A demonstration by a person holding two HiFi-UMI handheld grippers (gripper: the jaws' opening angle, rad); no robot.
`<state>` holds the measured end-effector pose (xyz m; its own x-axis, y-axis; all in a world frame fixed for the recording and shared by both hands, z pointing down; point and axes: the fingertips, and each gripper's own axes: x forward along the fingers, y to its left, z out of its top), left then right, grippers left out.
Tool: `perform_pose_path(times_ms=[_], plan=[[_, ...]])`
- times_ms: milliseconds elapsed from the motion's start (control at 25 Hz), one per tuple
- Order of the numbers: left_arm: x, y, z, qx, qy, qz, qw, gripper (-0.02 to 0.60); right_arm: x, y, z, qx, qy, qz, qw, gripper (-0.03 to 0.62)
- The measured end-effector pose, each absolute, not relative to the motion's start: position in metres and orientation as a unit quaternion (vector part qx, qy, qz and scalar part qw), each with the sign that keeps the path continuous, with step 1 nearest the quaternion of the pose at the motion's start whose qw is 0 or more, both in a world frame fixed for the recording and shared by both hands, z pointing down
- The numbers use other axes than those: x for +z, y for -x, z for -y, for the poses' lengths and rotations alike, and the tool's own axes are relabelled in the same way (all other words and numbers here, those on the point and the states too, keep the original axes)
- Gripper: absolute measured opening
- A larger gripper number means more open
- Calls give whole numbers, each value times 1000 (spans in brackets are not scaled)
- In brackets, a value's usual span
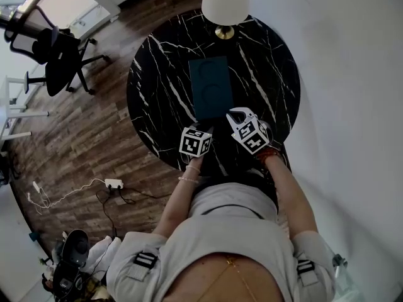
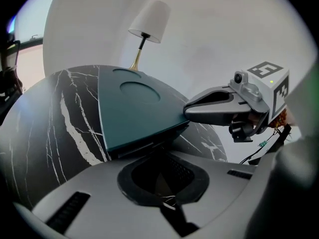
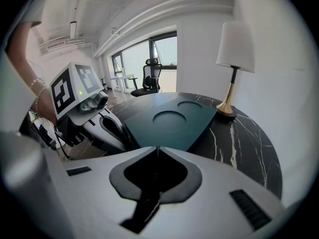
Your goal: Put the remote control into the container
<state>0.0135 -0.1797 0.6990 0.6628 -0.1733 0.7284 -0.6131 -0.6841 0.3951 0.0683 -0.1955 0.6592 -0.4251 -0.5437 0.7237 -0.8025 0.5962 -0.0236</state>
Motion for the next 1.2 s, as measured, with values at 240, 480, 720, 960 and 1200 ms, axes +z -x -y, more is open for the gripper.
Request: perform_pose_path(times_ms=[240,480,720,960,1200], plan=[[696,-18,185,335,-854,238,319,6,657,-70,196,181,-412,823,347,12],[686,-17,185,330,-857,245,311,6,657,-72,196,186,-424,821,334,12],[666,-9,180,308,-861,271,300,6,656,-67,191,195,-426,817,336,12],[648,-4,179,293,-865,293,283,6,649,-53,180,171,-405,828,348,12],[629,-2,182,279,-869,311,266,6,633,-52,181,170,-414,834,323,12]])
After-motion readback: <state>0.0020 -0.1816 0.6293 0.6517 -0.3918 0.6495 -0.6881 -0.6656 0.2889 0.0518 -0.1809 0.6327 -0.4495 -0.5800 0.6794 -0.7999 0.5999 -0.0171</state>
